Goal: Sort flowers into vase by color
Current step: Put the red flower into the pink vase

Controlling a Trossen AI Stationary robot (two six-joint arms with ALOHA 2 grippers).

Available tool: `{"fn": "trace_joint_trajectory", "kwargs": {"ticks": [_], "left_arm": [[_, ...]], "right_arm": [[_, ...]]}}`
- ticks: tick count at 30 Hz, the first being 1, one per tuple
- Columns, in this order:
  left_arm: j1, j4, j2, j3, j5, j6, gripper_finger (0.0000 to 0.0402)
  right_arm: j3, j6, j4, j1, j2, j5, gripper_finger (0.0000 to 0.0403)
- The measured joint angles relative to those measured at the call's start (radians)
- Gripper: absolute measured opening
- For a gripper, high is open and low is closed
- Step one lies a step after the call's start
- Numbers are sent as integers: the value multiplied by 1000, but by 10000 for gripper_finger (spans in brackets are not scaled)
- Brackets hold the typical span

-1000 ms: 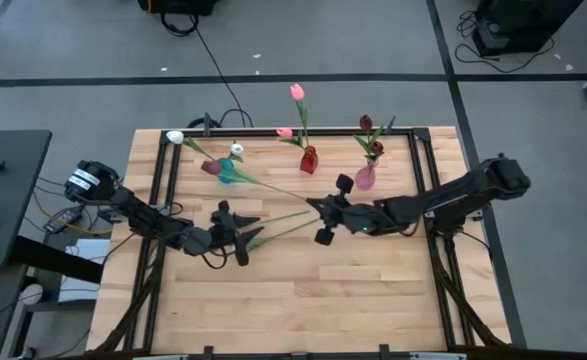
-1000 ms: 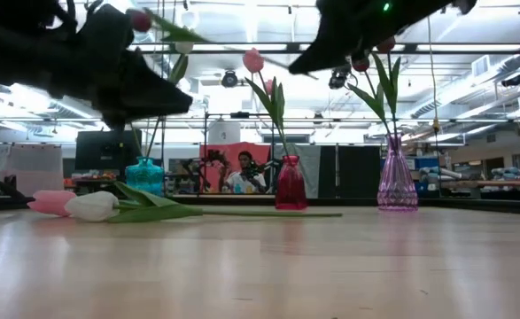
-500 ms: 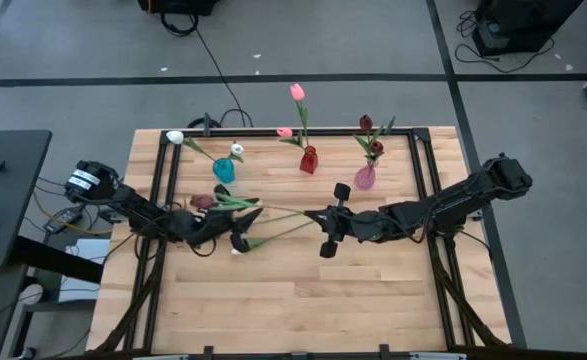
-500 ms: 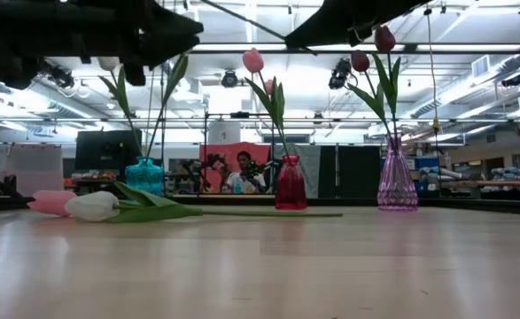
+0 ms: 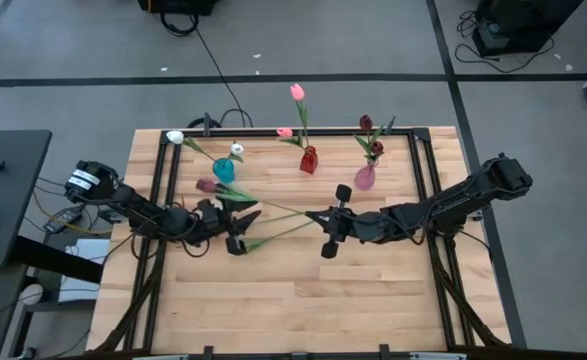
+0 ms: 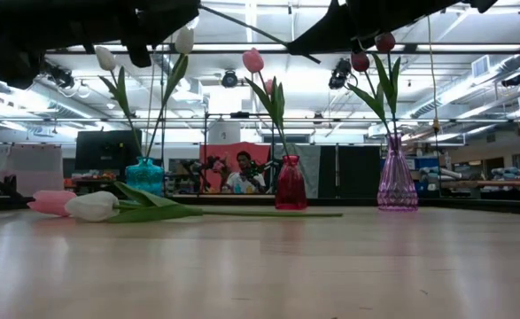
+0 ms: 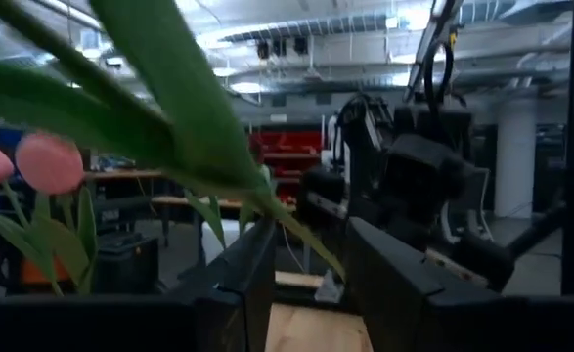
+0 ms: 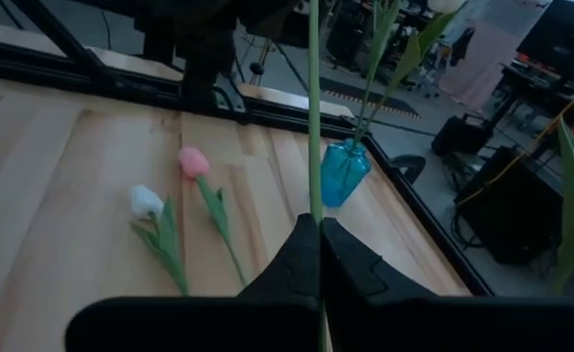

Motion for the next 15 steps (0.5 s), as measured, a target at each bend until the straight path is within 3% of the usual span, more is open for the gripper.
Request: {"fn": "trace_joint_trajectory", "kwargs": {"ticks": [10, 15], "left_arm": [[0, 12, 0, 27, 5, 34, 35], [0, -2, 0, 39, 4, 33, 19]], "right_arm": [[0, 6, -3, 0, 0, -55, 8], [0, 5, -9, 0, 0, -82, 8]]}}
